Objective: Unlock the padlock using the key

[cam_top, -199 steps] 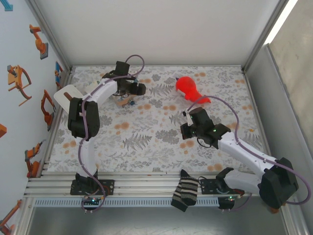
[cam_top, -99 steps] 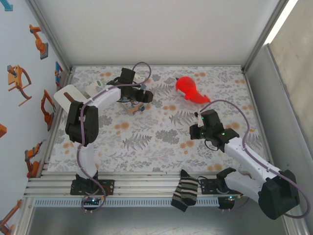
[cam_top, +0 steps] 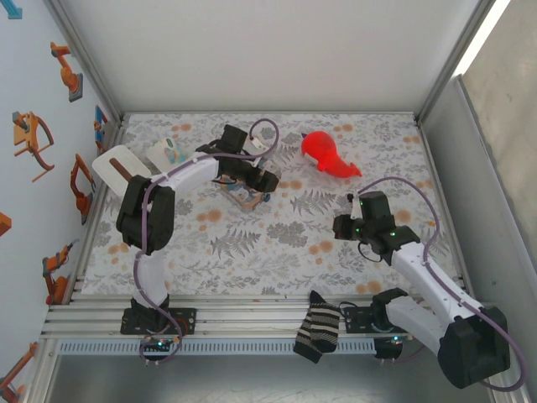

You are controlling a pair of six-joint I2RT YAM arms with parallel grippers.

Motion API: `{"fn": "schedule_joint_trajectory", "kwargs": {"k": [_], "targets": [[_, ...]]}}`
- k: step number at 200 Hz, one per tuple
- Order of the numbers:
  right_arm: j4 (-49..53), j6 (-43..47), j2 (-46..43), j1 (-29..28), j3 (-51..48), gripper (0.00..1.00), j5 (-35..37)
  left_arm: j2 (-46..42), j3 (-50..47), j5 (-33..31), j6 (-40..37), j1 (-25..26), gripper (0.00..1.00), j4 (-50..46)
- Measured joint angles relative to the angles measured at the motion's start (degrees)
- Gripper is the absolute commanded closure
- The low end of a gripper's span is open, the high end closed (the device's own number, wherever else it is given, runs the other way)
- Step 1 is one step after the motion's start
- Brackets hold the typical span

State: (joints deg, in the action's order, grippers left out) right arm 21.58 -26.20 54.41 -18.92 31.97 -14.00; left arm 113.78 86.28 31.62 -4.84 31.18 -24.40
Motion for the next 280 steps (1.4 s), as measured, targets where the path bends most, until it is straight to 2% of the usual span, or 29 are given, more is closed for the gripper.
{"fn": "schedule_joint_trajectory", "kwargs": {"k": [53, 101, 134, 155, 214, 280], "targets": [[-0.90, -0.24, 1.75, 0.00, 0.00, 1.00, -1.64, -7.82, -3.08, 0.22, 0.85, 0.28, 0.21, -0.48], [-4.24, -1.07, 3.04, 0.00, 0.00, 1.00, -2.75, -21.64, -17.25, -0.87, 7.10, 4.28, 0.24, 3.06], [-6.45, -1.27, 5.99, 0.00, 0.02, 1.00, -3.37, -22.47, -24.72, -2.97, 12.94, 8.79, 0.24, 5.38], [-6.99, -1.29, 7.91, 0.00, 0.20, 1.00, -3.56, -21.24, -25.99, -5.03, 15.02, 9.46, 0.24, 5.81], [-7.06, -1.27, 7.54, 0.00, 0.72, 1.00, -3.37, -15.93, -25.94, -11.85, 17.09, 7.63, 0.24, 6.88], [-6.84, -1.22, 6.84, 0.00, 0.72, 1.00, -3.32, -15.87, -27.34, -12.96, 17.55, -3.61, 0.23, 10.43]]}}
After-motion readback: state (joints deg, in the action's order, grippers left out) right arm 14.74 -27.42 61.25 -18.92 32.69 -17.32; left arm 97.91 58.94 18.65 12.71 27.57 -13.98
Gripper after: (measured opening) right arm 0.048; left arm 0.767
